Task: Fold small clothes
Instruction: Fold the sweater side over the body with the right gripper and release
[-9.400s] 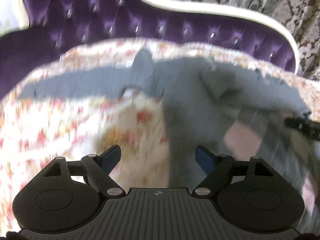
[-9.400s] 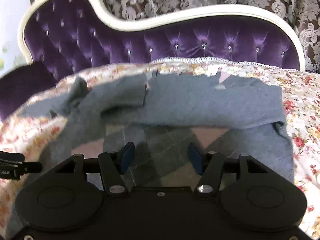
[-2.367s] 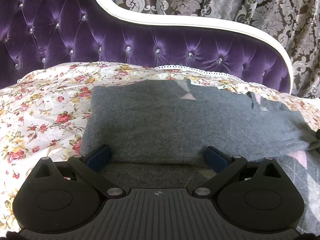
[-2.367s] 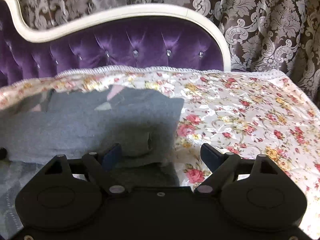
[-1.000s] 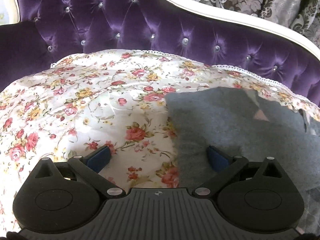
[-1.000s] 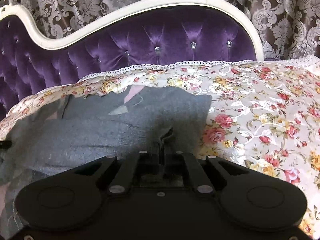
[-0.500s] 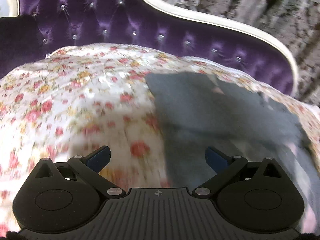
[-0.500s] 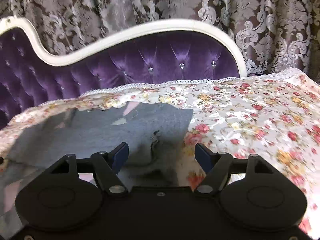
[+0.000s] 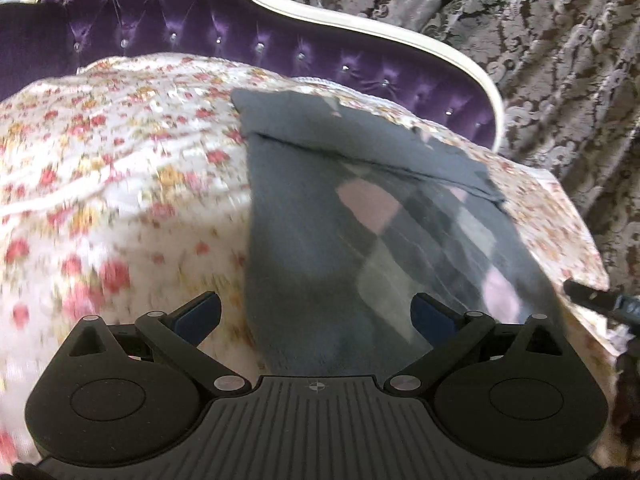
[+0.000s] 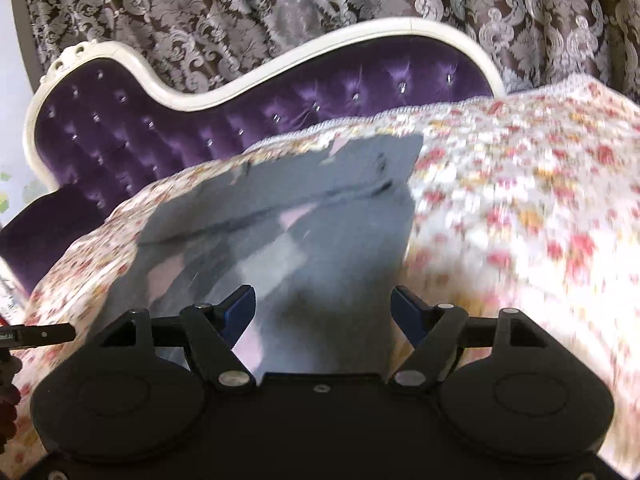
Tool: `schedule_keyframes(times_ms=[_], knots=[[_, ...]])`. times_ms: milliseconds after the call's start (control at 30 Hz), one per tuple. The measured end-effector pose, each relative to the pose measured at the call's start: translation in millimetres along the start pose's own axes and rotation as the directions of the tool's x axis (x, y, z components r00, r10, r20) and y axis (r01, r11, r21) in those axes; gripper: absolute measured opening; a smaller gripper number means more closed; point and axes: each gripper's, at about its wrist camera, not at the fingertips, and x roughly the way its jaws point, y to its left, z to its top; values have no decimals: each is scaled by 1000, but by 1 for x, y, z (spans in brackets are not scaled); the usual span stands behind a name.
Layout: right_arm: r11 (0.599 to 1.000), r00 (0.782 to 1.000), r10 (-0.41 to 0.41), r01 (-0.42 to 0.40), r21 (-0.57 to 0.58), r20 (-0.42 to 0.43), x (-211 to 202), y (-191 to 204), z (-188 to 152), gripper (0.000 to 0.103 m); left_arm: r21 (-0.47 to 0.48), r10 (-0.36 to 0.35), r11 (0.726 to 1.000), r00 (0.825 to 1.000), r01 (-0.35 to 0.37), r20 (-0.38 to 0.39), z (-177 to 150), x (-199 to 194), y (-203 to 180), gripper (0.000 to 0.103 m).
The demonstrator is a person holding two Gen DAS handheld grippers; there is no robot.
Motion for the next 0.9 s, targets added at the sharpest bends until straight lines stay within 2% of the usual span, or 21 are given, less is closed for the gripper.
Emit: schedule_keyframes(times_ms=[133,367,500,767,900], knots=[[1000,1000,-7,7,4,-27,-13,8,-24,80,-19,-1,1000,1000,1,0,-10,-9,-1,103],[995,998,5,1,103,-57,-22,6,-54,80,9,-2,1000,1000,2,-27,-28,-7,-10,102],[993,999,12,-7,115,-45,-21,9,-55,83,-8,-5,1000,998,4,-55,-37,0,-10,102],[997,999,24,-21,80,-45,-13,19,-59,94,1,12,1000,999,-12,-42,-36,7,-11,102],[996,999,31,-28,80,-45,-9,21,-59,96,-4,9,1000,999,-9,-35,-35,8,-12,102]])
